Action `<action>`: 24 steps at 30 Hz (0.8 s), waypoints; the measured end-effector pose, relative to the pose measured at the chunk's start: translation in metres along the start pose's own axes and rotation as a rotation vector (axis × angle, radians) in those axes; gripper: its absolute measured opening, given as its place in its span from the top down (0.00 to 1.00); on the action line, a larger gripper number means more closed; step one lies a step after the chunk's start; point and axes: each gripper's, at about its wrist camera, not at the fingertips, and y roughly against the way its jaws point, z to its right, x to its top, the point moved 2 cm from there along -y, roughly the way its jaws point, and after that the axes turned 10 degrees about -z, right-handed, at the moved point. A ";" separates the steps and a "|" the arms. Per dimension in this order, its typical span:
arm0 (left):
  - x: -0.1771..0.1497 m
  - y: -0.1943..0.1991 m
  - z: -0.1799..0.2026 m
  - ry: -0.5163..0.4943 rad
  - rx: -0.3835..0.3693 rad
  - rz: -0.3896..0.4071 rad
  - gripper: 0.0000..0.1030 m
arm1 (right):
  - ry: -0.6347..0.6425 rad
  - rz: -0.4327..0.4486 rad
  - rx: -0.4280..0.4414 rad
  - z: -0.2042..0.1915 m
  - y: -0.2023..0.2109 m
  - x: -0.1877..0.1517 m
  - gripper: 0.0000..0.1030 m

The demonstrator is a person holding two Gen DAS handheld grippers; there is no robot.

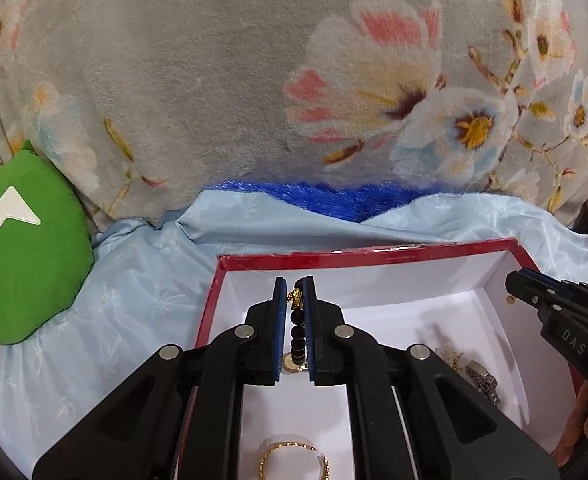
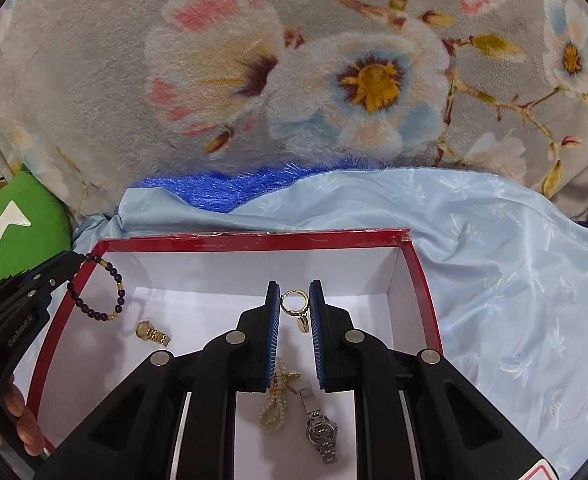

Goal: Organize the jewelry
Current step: 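Carry both items over the red box and open both tools, then withdraw both open tools back over the remaining earrings and rings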

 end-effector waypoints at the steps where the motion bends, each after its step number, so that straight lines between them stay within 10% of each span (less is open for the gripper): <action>1: 0.000 0.000 0.000 0.002 0.000 0.001 0.91 | 0.002 -0.003 0.000 -0.001 0.000 0.000 0.86; 3: -0.001 0.003 0.000 0.004 0.005 0.012 0.86 | 0.010 -0.014 -0.004 -0.002 -0.002 0.000 0.85; 7: -0.003 0.005 -0.001 0.021 0.015 0.015 0.42 | 0.003 0.012 -0.016 -0.001 0.002 -0.001 0.66; 19: -0.006 0.008 0.002 0.001 0.056 0.038 0.42 | -0.001 0.036 -0.016 0.001 0.007 -0.002 0.62; 24: -0.025 0.027 -0.014 0.068 0.052 0.048 0.42 | 0.009 0.209 -0.008 -0.001 0.045 -0.017 0.47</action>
